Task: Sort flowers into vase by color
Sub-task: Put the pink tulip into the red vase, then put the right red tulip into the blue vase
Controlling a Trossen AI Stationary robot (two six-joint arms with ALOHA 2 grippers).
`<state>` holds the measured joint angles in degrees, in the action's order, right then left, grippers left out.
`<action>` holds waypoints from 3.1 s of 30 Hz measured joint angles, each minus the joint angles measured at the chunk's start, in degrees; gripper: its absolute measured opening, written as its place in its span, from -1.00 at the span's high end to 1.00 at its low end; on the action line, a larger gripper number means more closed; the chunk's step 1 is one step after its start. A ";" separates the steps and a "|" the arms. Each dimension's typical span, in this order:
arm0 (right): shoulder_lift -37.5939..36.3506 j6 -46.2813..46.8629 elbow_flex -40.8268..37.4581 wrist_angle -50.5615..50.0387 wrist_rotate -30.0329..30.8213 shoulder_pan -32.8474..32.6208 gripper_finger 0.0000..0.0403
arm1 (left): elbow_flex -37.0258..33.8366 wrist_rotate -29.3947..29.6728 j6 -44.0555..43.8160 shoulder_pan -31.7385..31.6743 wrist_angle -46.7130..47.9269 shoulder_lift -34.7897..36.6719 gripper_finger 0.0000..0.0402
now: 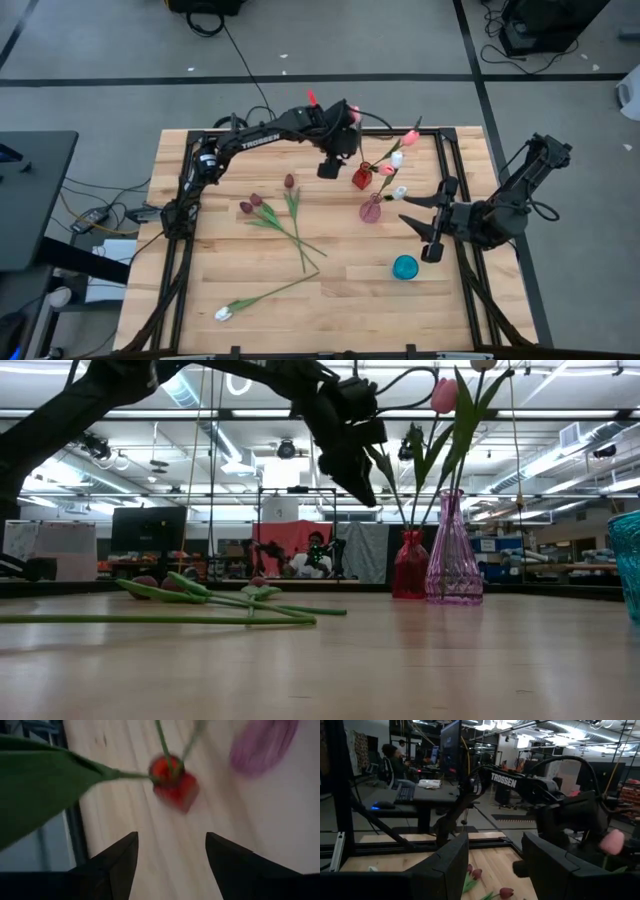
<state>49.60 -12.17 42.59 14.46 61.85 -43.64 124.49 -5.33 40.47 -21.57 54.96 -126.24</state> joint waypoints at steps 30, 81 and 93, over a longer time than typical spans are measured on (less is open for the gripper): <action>0.00 1.89 -0.02 -1.70 -0.47 0.32 0.04 | 2.03 -23.25 3.97 -1.54 5.71 7.79 0.21; 2.44 10.40 -0.07 -5.76 -0.41 -0.87 0.04 | -49.58 -9.81 -3.05 7.57 -28.44 42.24 0.98; 10.62 10.63 -0.07 -2.17 -5.54 1.71 0.04 | -73.78 -3.63 -38.18 22.25 -35.09 50.88 0.94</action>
<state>60.23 -1.54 42.52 12.30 56.31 -41.93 50.71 -8.96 2.29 0.68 19.88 -75.35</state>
